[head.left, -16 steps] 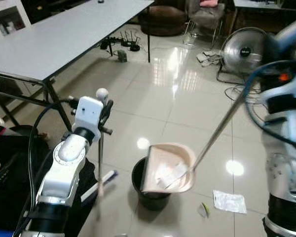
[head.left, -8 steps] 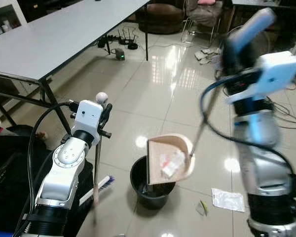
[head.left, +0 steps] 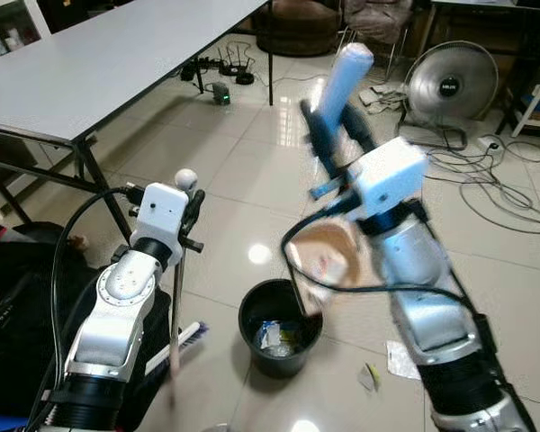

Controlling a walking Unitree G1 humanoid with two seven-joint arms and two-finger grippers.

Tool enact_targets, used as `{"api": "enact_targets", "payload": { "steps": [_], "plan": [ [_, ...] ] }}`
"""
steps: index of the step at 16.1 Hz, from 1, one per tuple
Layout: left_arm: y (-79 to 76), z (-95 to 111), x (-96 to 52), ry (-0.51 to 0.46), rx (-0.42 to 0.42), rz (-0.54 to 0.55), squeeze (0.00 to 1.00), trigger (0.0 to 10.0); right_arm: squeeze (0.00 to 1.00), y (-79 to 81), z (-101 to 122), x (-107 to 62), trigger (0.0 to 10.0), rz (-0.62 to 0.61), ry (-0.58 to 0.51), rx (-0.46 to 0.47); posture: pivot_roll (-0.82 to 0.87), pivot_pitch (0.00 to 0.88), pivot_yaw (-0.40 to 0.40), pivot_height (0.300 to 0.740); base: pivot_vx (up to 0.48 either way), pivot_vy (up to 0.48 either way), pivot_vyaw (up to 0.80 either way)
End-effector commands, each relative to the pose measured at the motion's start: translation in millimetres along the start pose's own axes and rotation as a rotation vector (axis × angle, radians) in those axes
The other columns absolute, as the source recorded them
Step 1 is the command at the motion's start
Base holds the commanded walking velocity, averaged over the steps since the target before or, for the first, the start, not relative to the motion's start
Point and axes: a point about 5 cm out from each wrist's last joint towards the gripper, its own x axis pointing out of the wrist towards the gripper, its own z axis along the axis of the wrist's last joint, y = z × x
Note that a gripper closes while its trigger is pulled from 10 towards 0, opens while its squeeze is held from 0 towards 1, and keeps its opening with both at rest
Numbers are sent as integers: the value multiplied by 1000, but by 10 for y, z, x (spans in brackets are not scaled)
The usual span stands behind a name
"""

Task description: Sweep floor

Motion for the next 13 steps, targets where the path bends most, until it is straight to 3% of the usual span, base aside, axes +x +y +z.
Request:
{"api": "enact_targets", "payload": {
  "steps": [1, 4, 7, 11, 13],
  "plan": [
    [18, 67, -11, -22, 45, 14, 0, 10000, 0, 80, 45, 6, 10000, 37, -40, -14, 25, 5, 37, 740, 0, 0, 0],
    [11, 64, -7, -20, 44, 13, 0, 10000, 0, 406, 40, -34, 10000, 145, -45, 28, 27, 5, 34, 740, 0, 0, 0],
    [11, 61, -4, -19, 41, 17, 0, 10000, 0, 562, 50, -60, 10000, 232, -67, -8, 28, 4, 33, 740, 0, 0, 0],
    [5, 60, 5, -19, 40, 16, 0, 10000, 0, 577, 35, -76, 10000, 242, -69, -49, 26, 1, 35, 740, 0, 0, 0],
    [-5, 61, 7, -19, 44, 9, 0, 10000, 0, 438, 26, -37, 10000, 158, -53, -71, 26, 0, 34, 740, 0, 0, 0]
  ]
}}
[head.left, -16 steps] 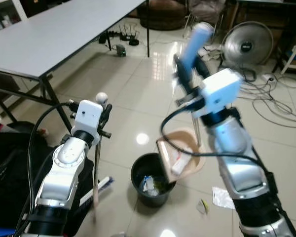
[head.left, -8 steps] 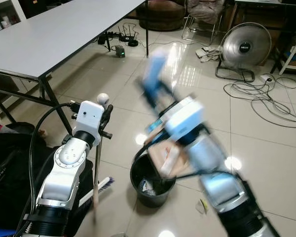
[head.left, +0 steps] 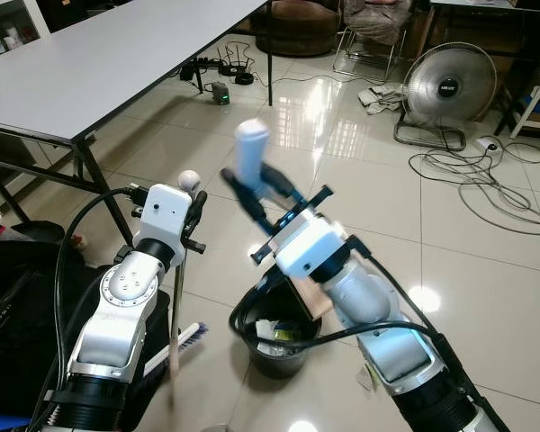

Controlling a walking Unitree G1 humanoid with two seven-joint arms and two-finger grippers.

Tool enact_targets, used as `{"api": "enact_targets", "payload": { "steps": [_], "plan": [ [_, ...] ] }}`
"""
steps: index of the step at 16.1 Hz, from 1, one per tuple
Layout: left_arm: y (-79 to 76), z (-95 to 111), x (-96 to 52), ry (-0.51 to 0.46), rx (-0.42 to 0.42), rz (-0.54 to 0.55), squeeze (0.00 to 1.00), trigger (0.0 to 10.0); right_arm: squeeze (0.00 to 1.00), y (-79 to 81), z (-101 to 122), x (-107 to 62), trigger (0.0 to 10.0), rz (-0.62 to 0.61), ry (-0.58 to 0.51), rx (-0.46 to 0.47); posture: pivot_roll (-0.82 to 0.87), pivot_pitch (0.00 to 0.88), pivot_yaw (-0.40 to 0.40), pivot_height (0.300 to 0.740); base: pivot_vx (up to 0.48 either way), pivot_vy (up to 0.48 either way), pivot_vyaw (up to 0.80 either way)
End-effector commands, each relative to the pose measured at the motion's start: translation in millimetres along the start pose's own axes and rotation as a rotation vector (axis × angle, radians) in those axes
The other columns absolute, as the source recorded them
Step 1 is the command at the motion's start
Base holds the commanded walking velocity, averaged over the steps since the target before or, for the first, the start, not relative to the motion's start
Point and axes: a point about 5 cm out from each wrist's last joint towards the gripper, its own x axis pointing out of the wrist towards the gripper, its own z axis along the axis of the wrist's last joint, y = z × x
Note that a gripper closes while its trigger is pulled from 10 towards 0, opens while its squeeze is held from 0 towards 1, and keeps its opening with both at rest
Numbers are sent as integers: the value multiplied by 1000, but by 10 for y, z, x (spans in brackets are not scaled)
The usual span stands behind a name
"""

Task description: Sweep floor

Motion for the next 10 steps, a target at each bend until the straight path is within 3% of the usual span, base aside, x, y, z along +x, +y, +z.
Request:
{"api": "enact_targets", "payload": {
  "steps": [1, 2, 3, 4, 5, 6, 9, 10],
  "plan": [
    [-15, -9, -17, 25, 14, -27, 0, 10000, 0, -542, 74, 46, 10000, -253, 8, -72, 20, 0, 35, 740, 0, 0, 0],
    [-21, -26, -24, 32, 13, -33, 0, 10000, 0, -645, 77, 30, 10000, -307, 20, -77, 20, 0, 35, 740, 0, 0, 0],
    [-33, -59, -48, 35, 17, -40, 0, 10000, 0, -998, 54, -100, 10000, -480, 93, -112, 11, 0, 34, 740, 0, 0, 0],
    [-43, -63, -63, 30, 22, -47, 0, 10000, 0, -1134, 40, -177, 10000, -541, 133, -132, 7, 0, 34, 740, 0, 0, 0],
    [-72, -87, -103, 30, 46, -74, 0, 10000, 0, -1362, 14, -367, 10000, -638, 212, -176, 3, 0, 33, 740, 0, 0, 0],
    [-85, -102, -120, 36, 57, -86, 0, 10000, 0, -1431, 11, -439, 10000, -668, 239, -192, 3, 0, 33, 740, 0, 0, 0],
    [-95, -158, -242, 66, 94, -128, 0, 10000, 0, -1701, -133, -959, 10000, -789, 481, -265, 6, 0, 26, 740, 0, -188, 0],
    [-94, -160, -248, 66, 101, -130, 0, 10000, 0, -1713, -143, -992, 10000, -796, 501, -277, 8, 0, 23, 740, 0, -292, 0]
  ]
}}
